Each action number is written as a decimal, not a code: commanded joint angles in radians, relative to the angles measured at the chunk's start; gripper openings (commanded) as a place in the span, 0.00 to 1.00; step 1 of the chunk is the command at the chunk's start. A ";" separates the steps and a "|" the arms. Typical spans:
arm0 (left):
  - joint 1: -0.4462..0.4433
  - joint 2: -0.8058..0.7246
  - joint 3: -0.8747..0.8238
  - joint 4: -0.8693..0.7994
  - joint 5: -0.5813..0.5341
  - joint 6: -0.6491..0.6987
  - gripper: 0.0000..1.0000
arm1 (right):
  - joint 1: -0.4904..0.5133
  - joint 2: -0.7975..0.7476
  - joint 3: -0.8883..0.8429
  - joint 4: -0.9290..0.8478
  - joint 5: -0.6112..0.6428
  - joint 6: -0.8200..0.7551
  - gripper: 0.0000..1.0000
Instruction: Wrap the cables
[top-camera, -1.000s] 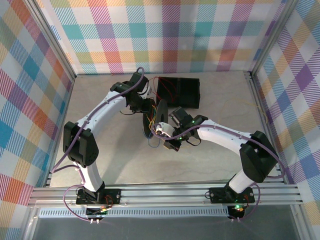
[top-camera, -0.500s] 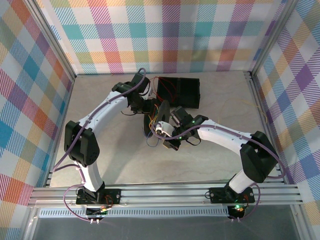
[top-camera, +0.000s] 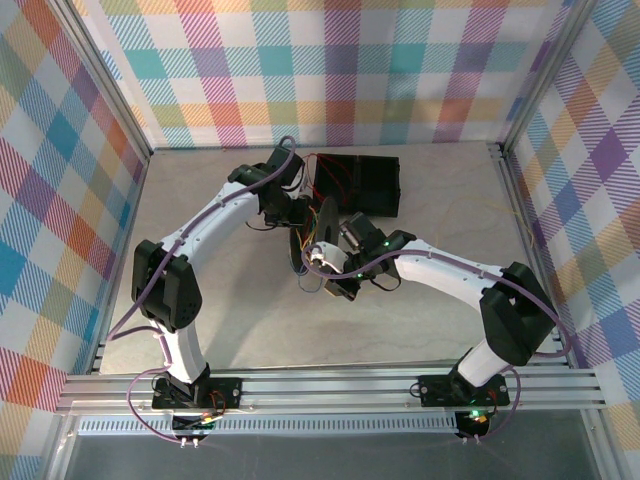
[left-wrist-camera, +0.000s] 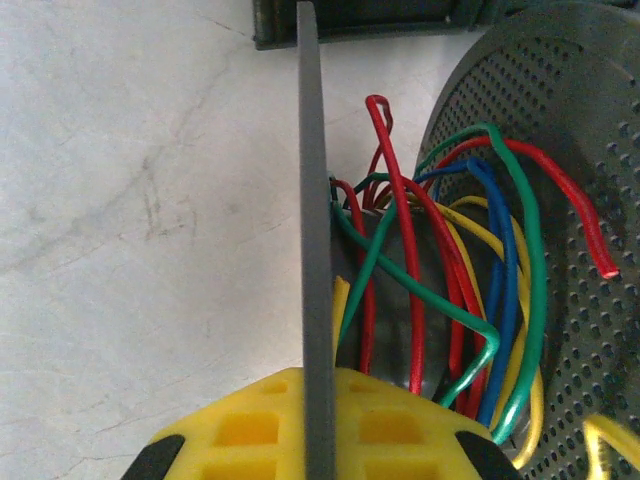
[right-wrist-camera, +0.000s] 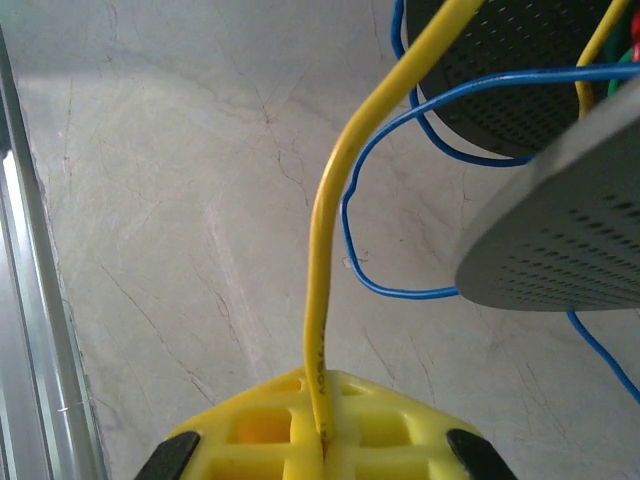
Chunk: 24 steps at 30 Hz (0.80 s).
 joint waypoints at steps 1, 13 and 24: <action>-0.003 -0.035 0.033 0.016 -0.069 -0.072 0.00 | -0.004 -0.042 -0.017 0.050 -0.015 0.031 0.18; 0.046 -0.191 -0.046 0.098 -0.133 -0.166 0.00 | -0.162 -0.289 -0.075 0.086 -0.070 0.509 0.64; 0.052 -0.299 -0.069 0.169 -0.138 -0.184 0.00 | -0.318 -0.450 -0.258 0.114 -0.075 0.992 0.99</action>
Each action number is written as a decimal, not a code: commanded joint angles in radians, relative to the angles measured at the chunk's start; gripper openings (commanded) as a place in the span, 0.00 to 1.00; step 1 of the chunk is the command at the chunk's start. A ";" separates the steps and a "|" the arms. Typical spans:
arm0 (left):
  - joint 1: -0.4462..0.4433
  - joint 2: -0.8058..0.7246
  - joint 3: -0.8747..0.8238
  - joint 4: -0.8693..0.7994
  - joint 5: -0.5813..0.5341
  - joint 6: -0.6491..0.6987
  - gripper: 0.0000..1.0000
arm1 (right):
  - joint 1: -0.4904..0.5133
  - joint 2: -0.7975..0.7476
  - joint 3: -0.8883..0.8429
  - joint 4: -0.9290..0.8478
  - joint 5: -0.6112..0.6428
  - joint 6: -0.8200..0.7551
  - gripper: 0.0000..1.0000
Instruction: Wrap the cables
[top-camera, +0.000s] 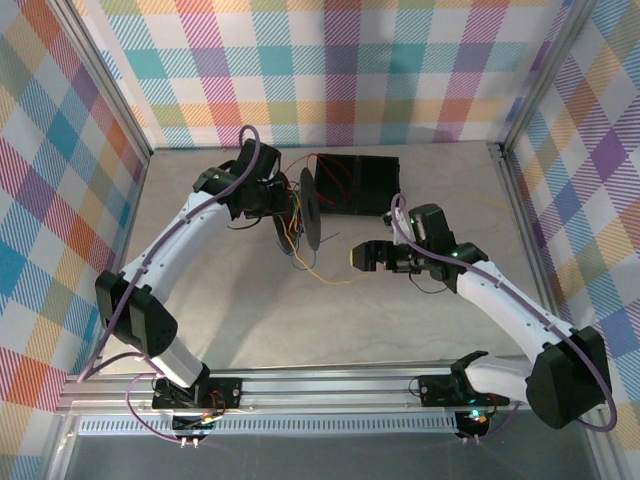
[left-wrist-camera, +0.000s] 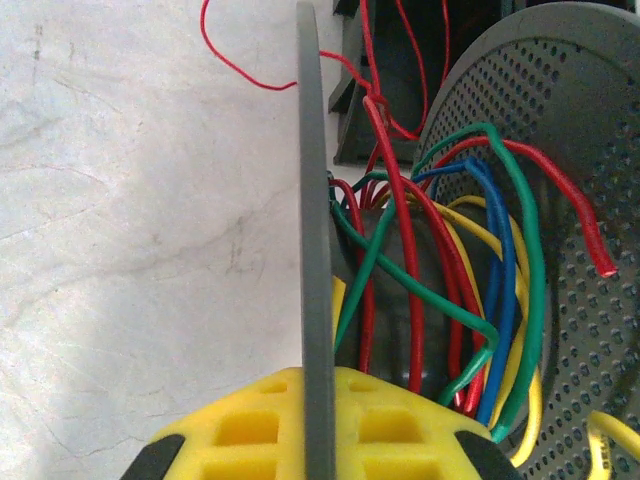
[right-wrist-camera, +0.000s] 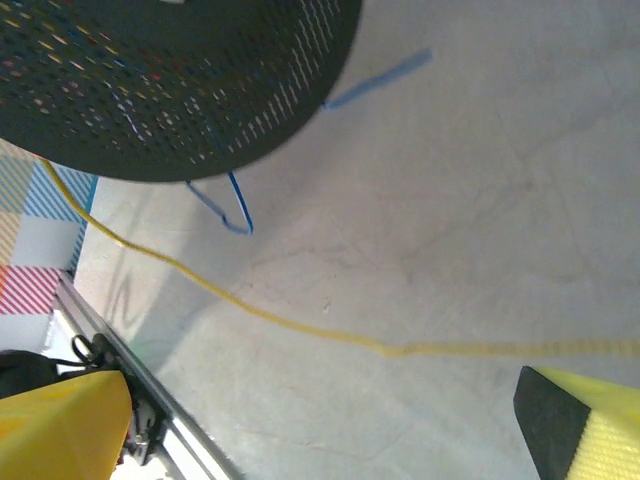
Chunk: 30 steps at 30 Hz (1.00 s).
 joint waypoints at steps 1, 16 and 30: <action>0.010 -0.085 -0.003 0.116 0.003 -0.023 0.00 | -0.019 -0.061 -0.020 -0.025 0.004 0.184 0.99; 0.010 -0.162 -0.042 0.180 -0.016 -0.044 0.00 | -0.086 -0.236 -0.258 0.116 -0.070 0.438 0.95; 0.009 -0.184 -0.085 0.208 0.049 -0.055 0.00 | -0.181 -0.093 -0.413 0.619 -0.066 0.734 0.69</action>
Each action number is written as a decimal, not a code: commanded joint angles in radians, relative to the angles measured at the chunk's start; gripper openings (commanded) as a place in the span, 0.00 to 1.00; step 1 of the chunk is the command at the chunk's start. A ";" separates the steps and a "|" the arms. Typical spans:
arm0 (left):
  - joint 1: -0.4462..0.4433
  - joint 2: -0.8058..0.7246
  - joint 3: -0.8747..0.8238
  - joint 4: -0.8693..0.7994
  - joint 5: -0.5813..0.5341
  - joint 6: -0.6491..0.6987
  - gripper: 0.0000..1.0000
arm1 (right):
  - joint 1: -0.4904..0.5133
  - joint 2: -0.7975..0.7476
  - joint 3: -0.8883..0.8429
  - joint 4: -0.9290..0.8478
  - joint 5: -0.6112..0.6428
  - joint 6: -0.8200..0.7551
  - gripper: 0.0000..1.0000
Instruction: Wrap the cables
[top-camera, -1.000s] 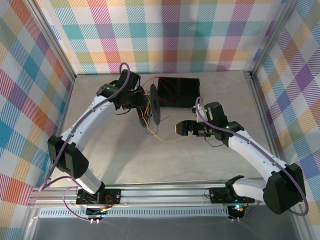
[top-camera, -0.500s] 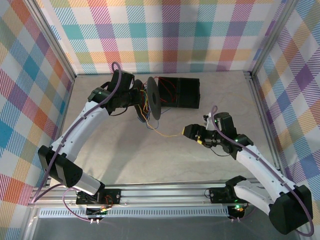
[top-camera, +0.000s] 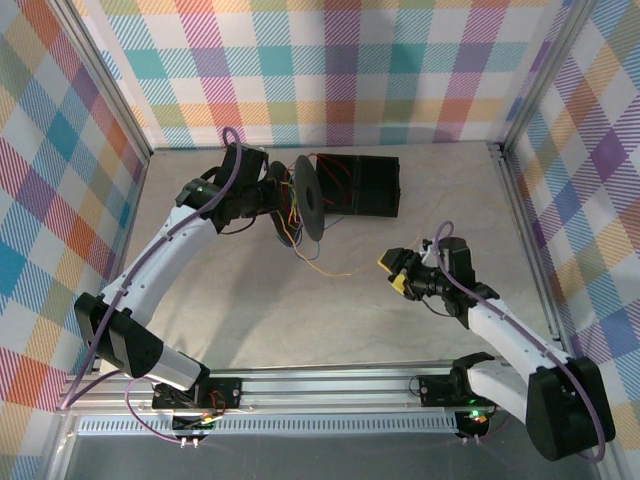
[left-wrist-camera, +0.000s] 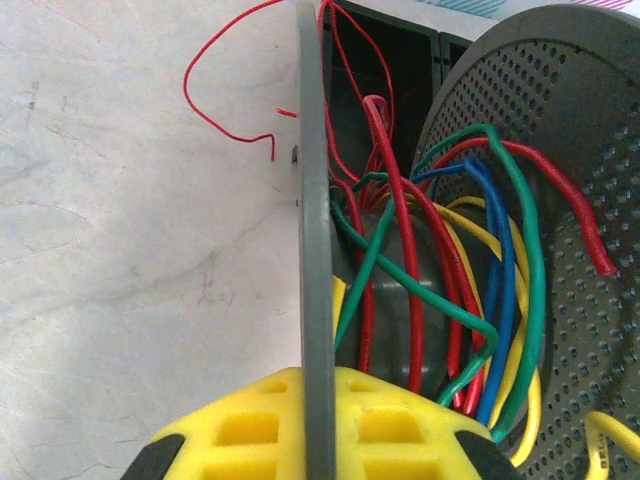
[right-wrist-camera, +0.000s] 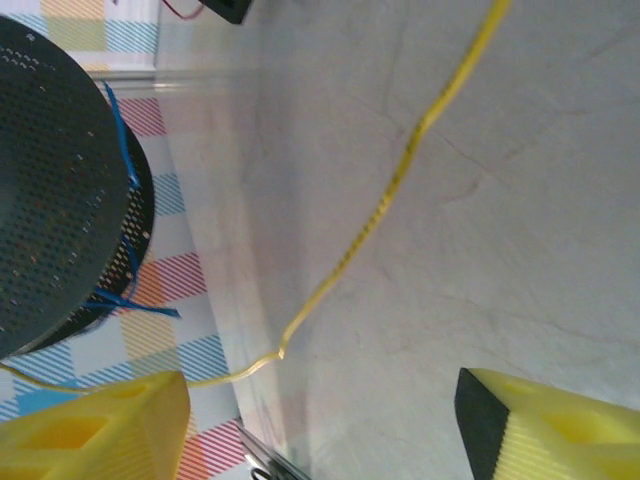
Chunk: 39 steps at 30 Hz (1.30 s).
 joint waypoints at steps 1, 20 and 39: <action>0.009 -0.064 -0.005 0.106 0.039 -0.023 0.00 | -0.009 0.064 -0.002 0.190 0.001 0.092 0.68; 0.010 -0.104 -0.034 0.112 0.091 -0.037 0.00 | -0.012 0.263 0.028 0.304 0.034 0.132 0.34; 0.010 -0.115 -0.005 0.045 0.319 0.012 0.00 | -0.151 0.303 0.076 0.191 0.026 0.005 0.00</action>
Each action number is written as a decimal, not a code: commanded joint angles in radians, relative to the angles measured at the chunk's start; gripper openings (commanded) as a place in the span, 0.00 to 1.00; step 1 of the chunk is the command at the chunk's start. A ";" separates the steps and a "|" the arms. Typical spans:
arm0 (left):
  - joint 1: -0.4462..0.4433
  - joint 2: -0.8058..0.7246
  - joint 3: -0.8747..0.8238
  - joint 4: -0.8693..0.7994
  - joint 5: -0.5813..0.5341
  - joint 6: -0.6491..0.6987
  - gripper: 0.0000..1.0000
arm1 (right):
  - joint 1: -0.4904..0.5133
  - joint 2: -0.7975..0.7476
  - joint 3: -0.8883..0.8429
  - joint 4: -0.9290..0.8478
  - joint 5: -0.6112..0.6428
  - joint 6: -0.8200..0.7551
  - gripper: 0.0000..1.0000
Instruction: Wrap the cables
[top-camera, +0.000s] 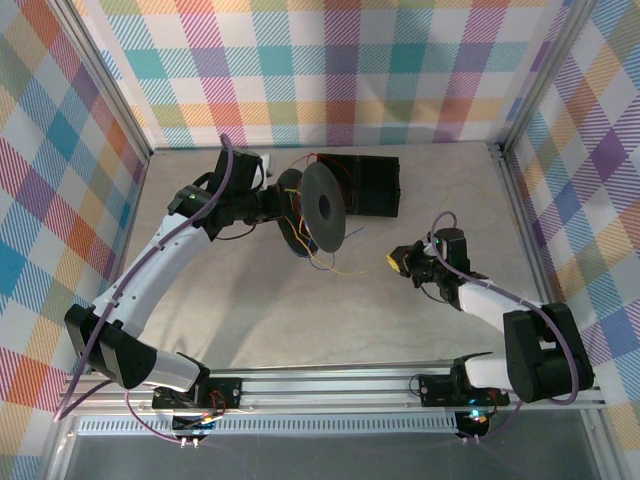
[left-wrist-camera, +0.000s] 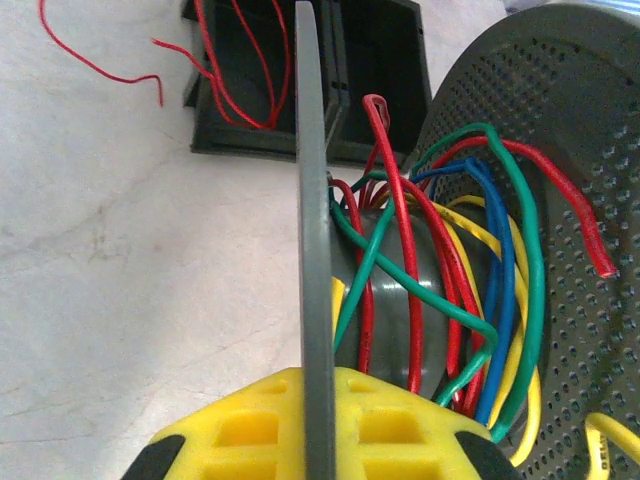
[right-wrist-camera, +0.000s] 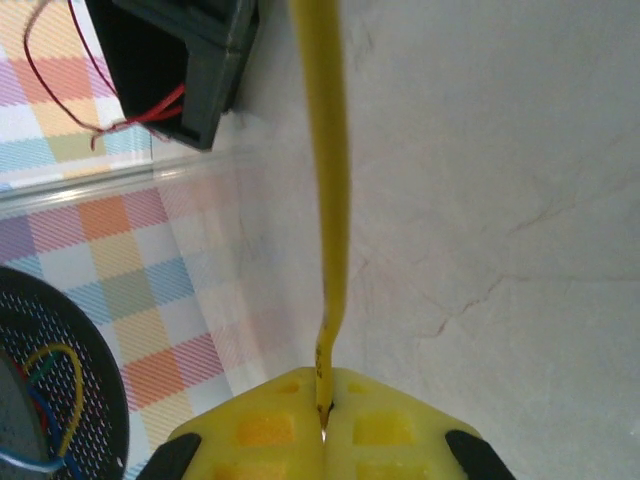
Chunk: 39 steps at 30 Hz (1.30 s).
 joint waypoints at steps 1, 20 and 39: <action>0.010 -0.048 0.044 0.017 0.094 0.038 0.00 | -0.059 0.038 0.052 -0.035 -0.012 -0.076 0.00; -0.120 0.010 0.057 -0.121 0.219 0.171 0.00 | -0.158 0.381 0.500 -0.149 -0.137 -0.172 0.00; -0.296 0.153 0.095 -0.254 -0.082 0.259 0.00 | -0.125 0.436 1.042 -0.431 -0.296 -0.338 0.00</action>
